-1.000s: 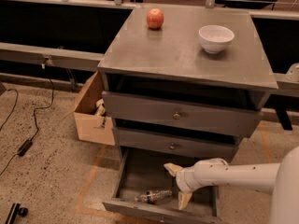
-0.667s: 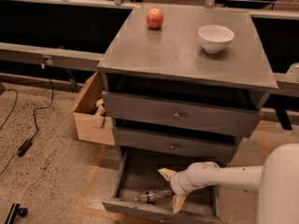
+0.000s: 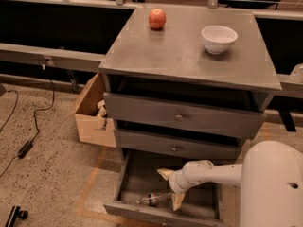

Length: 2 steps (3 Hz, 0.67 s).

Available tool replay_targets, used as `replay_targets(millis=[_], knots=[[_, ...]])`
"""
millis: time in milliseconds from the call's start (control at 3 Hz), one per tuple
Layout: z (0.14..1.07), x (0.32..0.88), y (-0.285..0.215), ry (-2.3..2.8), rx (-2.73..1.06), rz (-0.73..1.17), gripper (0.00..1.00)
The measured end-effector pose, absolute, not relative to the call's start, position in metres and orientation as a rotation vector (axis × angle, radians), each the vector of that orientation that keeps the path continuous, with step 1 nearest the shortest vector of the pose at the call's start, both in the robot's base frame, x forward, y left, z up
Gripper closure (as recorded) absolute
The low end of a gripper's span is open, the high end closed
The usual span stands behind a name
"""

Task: Pick water bottle from bottom drawer and place on counter

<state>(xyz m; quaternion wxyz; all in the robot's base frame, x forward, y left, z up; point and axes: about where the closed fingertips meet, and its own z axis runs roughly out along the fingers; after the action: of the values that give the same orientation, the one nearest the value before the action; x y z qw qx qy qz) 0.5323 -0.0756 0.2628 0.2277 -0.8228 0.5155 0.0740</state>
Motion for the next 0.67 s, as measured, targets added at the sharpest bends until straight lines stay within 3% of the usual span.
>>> replay_targets(millis=[667], knots=[[0.229, 0.559, -0.084, 1.445, -2.309, 0.163, 0.0]])
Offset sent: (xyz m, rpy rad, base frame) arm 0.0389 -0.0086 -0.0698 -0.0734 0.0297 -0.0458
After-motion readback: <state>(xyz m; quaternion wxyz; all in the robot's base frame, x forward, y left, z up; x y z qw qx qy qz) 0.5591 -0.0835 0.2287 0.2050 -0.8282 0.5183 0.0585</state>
